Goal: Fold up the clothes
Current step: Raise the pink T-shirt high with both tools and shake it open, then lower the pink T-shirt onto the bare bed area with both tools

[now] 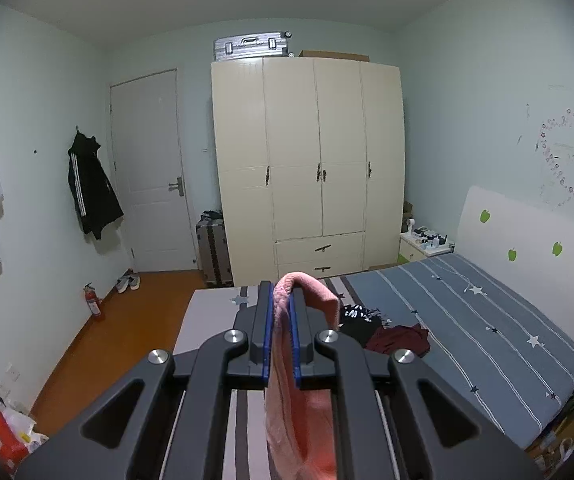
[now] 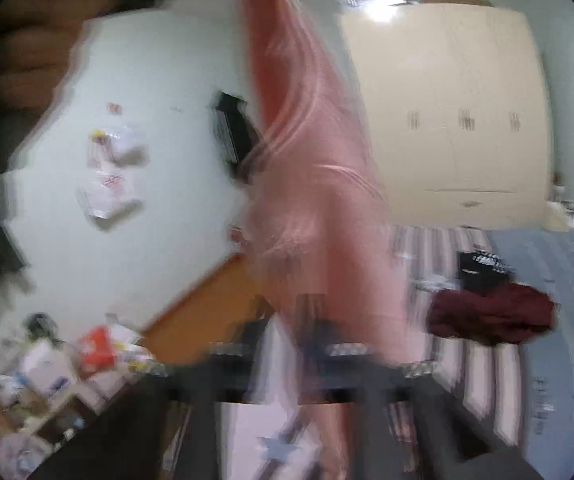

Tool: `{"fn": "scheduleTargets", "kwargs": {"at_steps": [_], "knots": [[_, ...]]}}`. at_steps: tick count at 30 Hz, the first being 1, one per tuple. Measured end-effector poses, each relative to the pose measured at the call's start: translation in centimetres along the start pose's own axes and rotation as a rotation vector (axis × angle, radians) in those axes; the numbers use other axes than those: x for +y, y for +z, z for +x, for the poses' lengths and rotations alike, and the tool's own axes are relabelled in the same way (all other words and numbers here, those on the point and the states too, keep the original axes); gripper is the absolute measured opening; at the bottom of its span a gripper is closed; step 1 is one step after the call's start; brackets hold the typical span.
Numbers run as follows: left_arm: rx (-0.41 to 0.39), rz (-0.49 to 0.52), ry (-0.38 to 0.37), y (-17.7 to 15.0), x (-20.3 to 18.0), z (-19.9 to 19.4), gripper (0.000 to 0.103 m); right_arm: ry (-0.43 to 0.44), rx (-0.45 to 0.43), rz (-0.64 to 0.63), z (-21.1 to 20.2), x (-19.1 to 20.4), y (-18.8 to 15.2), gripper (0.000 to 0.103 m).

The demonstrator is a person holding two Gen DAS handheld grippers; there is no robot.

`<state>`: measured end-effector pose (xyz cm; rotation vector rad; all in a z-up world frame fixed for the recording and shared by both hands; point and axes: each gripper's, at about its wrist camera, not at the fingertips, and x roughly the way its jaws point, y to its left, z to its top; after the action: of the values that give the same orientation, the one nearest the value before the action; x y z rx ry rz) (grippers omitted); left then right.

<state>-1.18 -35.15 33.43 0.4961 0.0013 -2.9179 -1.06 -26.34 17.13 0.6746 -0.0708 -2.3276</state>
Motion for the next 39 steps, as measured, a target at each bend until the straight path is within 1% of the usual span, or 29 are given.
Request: {"fn": "scheduleTargets", "kwargs": {"at_steps": [3, 6, 9, 12, 15, 18, 21, 24, 26, 28, 30, 32, 34, 36, 37, 39], "knots": [[0.003, 0.001, -0.002, -0.5, 1.0, -0.4, 0.005, -0.103, -0.003, 0.076, -0.7, -4.5, 1.6, 0.003], [-0.009, 0.027, -0.006, -0.7, 1.2, -2.0, 0.005, -0.190, -0.070, 0.093, -3.6, -7.6, 4.8, 0.003], [-0.058, 0.044, -0.016, -0.1, 1.6, -5.3, 0.006, -0.230, -0.143, 0.089, -7.6, -8.7, 8.3, 0.003], [-0.099, 0.051, -0.029, 0.7, 2.2, -8.7, 0.006, -0.246, -0.244, 0.046, -12.4, -8.0, 11.7, 0.003], [-0.126, 0.035, -0.060, 1.3, 3.5, -12.7, 0.006, -0.254, -0.305, 0.012, -16.5, -6.3, 14.2, 0.003], [-0.157, 0.028, -0.085, 2.0, 4.5, -17.2, 0.006, -0.262, -0.344, -0.033, -21.0, -3.7, 15.5, 0.003], [-0.190, 0.041, -0.091, 3.1, 4.9, -20.7, 0.006, -0.266, -0.375, -0.077, -25.1, -1.2, 16.0, 0.003], [-0.224, 0.036, -0.104, 4.5, 5.3, -23.1, 0.006, -0.278, -0.393, -0.112, -28.4, 1.1, 16.6, 0.003], [-0.253, 0.035, -0.101, 5.2, 5.5, -23.8, 0.006, -0.287, -0.403, -0.129, -30.1, 2.3, 17.0, 0.003], [-0.265, 0.041, -0.081, 5.6, 5.3, -23.4, 0.006, -0.299, -0.399, -0.142, -30.6, 2.9, 17.4, 0.003], [-0.241, 0.027, -0.068, 5.7, 5.4, -21.7, 0.006, -0.315, -0.383, -0.152, -30.5, 3.2, 17.9, 0.003], [-0.193, 0.008, -0.058, 5.3, 5.7, -18.9, 0.006, -0.320, -0.339, -0.144, -28.7, 2.4, 18.1, 0.003], [-0.135, -0.002, -0.041, 4.5, 6.1, -15.1, 0.006, -0.316, -0.282, -0.127, -25.6, 0.8, 18.0, 0.003], [-0.064, -0.011, -0.023, 3.3, 6.5, -10.3, 0.006, -0.307, -0.219, -0.103, -21.6, -1.6, 17.7, 0.003], [-0.027, -0.016, -0.015, 2.6, 6.8, -7.6, 0.006, -0.298, -0.181, -0.088, -19.3, -2.9, 17.6, 0.003], [0.045, -0.018, 0.006, 1.0, 7.2, -1.9, 0.006, -0.290, -0.098, -0.071, -13.5, -6.3, 17.1, 0.003]]}}
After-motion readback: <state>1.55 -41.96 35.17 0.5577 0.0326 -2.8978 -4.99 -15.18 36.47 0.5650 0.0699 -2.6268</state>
